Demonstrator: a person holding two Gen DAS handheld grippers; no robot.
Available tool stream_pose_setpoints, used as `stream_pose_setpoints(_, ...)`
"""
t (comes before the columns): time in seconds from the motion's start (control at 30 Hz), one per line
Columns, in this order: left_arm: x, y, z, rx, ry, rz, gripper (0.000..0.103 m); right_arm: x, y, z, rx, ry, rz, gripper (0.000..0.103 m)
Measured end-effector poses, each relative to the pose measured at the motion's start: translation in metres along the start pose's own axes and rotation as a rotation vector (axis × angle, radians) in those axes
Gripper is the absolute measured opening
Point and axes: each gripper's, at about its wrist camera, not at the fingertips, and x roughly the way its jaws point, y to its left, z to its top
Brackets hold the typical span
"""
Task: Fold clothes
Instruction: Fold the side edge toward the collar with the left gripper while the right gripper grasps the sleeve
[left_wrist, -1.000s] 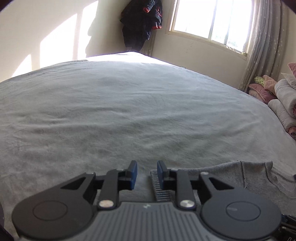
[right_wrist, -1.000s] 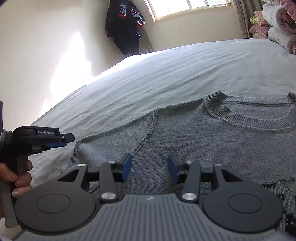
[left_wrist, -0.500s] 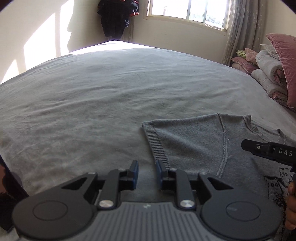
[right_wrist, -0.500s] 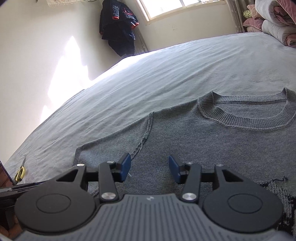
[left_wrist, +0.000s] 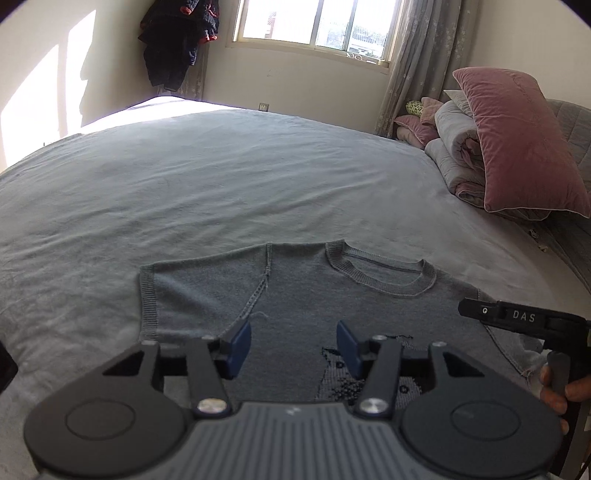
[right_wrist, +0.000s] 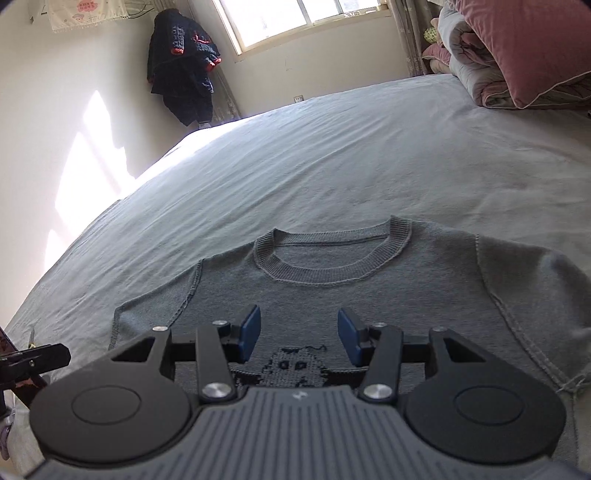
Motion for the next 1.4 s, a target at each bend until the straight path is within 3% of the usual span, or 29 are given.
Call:
stream_pose_setpoints(0.27, 0.038, -0.098, -0.019, 0.052, 0.026, -0.112, 0.056, -0.042, -0.118, 0.012, 0.034, -0.002, -0.192, 0.052)
stream_pose_setpoints(0.43, 0.087, -0.148, -0.028, 0.025, 0.019, -0.192, 0.056, -0.046, -0.176, 0.004, 0.085, -0.002, -0.221, 0.052)
stream_pose_setpoints(0.6, 0.144, -0.183, -0.035, 0.013, 0.009, -0.187, 0.054, -0.023, -0.209, -0.014, 0.130, 0.014, -0.180, 0.052)
stream_pose_setpoints(0.67, 0.162, -0.193, -0.036, 0.017, -0.004, -0.178, 0.054, -0.018, -0.212, -0.020, 0.124, -0.006, -0.150, 0.047)
stream_pose_setpoints(0.7, 0.171, -0.197, -0.036, 0.018, -0.011, -0.175, 0.052, -0.017, -0.211, -0.021, 0.115, -0.023, -0.141, 0.030)
stream_pose_setpoints(0.77, 0.182, -0.200, -0.037, 0.013, -0.025, -0.172, 0.050, -0.019, -0.211, -0.022, 0.115, -0.052, -0.109, 0.007)
stream_pose_setpoints(0.87, 0.186, -0.193, -0.042, -0.010, -0.041, -0.193, 0.049, -0.027, -0.202, -0.019, 0.112, -0.095, -0.033, 0.007)
stream_pose_setpoints(1.0, 0.186, -0.171, -0.043, -0.101, -0.030, -0.327, 0.049, -0.042, -0.174, -0.014, 0.049, -0.137, 0.101, 0.007)
stream_pose_setpoints(1.13, 0.191, -0.157, -0.044, -0.170, -0.032, -0.387, 0.049, -0.031, -0.143, -0.022, -0.034, -0.039, 0.205, 0.007)
stream_pose_setpoints(1.27, 0.196, -0.154, -0.044, -0.195, -0.019, -0.418, 0.049, -0.012, -0.122, -0.036, -0.138, 0.084, 0.181, 0.015)
stream_pose_setpoints(1.4, 0.195, -0.156, -0.043, -0.179, -0.011, -0.429, 0.049, -0.032, -0.119, -0.029, -0.160, 0.045, 0.206, 0.019)
